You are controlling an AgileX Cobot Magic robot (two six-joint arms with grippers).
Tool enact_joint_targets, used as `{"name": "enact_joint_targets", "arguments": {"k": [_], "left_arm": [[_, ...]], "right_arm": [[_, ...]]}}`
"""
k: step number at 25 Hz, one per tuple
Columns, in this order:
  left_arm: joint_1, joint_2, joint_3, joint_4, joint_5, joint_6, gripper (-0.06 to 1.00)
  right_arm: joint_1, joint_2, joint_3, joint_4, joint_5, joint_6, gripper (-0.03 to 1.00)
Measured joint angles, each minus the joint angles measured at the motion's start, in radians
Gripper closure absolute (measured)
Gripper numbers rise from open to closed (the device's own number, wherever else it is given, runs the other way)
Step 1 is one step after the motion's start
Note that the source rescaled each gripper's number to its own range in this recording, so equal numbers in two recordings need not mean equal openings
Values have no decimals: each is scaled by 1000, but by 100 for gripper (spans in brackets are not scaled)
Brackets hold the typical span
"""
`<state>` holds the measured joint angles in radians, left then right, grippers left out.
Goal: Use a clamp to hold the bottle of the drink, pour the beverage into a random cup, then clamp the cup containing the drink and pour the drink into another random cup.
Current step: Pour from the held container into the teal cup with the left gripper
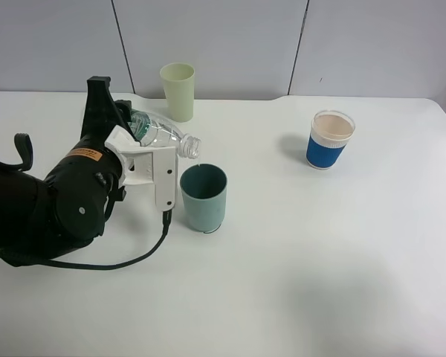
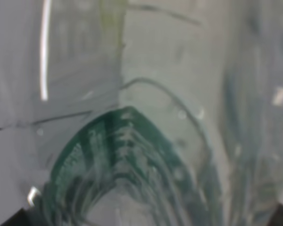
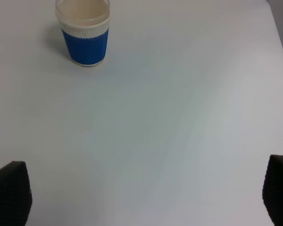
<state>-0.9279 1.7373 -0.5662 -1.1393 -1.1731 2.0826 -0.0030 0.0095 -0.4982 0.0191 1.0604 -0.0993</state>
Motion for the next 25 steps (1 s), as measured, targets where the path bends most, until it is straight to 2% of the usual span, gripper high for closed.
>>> {"name": "enact_joint_targets", "arguments": {"k": [25], "left_arm": [[0,0,0,-27,-17,22,85]], "right_arm": [[0,0,0,0,0,0,-3]]}}
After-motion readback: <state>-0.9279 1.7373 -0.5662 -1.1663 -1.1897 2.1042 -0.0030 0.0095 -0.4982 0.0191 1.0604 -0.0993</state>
